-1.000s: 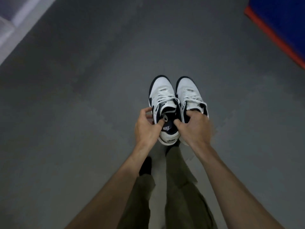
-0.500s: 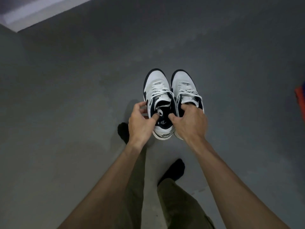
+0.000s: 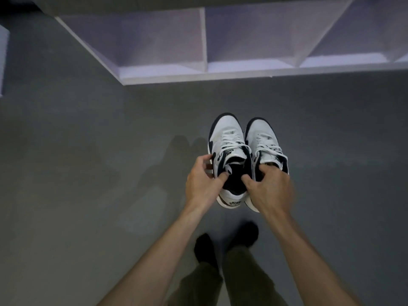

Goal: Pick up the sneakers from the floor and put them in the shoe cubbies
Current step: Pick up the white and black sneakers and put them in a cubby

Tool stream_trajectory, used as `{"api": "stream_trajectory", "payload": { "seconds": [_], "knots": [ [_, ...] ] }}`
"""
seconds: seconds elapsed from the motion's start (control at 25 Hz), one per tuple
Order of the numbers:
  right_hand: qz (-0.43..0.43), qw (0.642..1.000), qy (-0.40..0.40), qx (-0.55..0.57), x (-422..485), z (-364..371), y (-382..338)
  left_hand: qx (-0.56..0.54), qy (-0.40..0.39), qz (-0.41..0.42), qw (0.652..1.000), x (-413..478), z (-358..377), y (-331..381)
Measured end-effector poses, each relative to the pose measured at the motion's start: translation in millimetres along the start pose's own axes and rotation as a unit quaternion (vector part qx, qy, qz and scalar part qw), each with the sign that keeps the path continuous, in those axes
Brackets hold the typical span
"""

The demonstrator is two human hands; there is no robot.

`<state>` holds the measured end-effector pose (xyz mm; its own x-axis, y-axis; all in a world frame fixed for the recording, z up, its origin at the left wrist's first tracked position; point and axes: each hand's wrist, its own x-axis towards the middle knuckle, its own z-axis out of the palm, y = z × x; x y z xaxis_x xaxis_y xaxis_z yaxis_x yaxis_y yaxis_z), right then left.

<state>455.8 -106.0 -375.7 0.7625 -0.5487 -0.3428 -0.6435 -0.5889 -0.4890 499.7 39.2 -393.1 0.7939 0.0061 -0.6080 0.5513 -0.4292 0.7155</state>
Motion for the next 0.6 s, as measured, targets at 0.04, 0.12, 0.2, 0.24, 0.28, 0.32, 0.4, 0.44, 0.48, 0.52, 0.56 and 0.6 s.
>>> {"api": "stream_trajectory", "payload": {
  "seconds": [0.04,0.12,0.2,0.24,0.28,0.32,0.4,0.44,0.48,0.52,0.56,0.6],
  "knots": [
    [-0.015,1.0,-0.002,0.002,19,7,-20,-0.002,0.011,0.0,1.0,20,-11,10],
    [-0.041,0.999,-0.015,-0.005,51,20,-53,-0.009,0.03,-0.009,0.999,55,-31,27],
    [-0.055,0.998,-0.041,-0.016,77,35,-82,-0.022,0.054,-0.024,0.998,83,-50,39],
    [-0.064,0.996,-0.055,-0.017,91,44,-99,-0.028,0.071,-0.03,0.997,98,-61,44],
    [-0.07,0.995,-0.07,-0.017,101,53,-111,-0.031,0.081,-0.039,0.995,111,-71,46],
    [-0.074,0.994,-0.083,-0.019,114,65,-125,-0.036,0.088,-0.048,0.994,127,-81,48],
    [-0.089,0.991,-0.1,-0.023,133,83,-150,-0.044,0.097,-0.062,0.992,153,-101,51],
    [-0.092,0.99,-0.106,-0.025,140,91,-164,-0.047,0.1,-0.065,0.992,166,-112,51],
    [-0.095,0.989,-0.11,-0.027,147,99,-177,-0.047,0.105,-0.066,0.991,178,-122,52],
    [-0.1,0.988,-0.113,-0.028,154,109,-192,-0.048,0.107,-0.067,0.991,191,-135,51],
    [-0.103,0.988,-0.115,-0.03,160,119,-207,-0.049,0.105,-0.069,0.991,204,-148,52],
    [-0.101,0.988,-0.115,-0.034,164,129,-223,-0.051,0.098,-0.069,0.991,217,-162,52]
  ]
}}
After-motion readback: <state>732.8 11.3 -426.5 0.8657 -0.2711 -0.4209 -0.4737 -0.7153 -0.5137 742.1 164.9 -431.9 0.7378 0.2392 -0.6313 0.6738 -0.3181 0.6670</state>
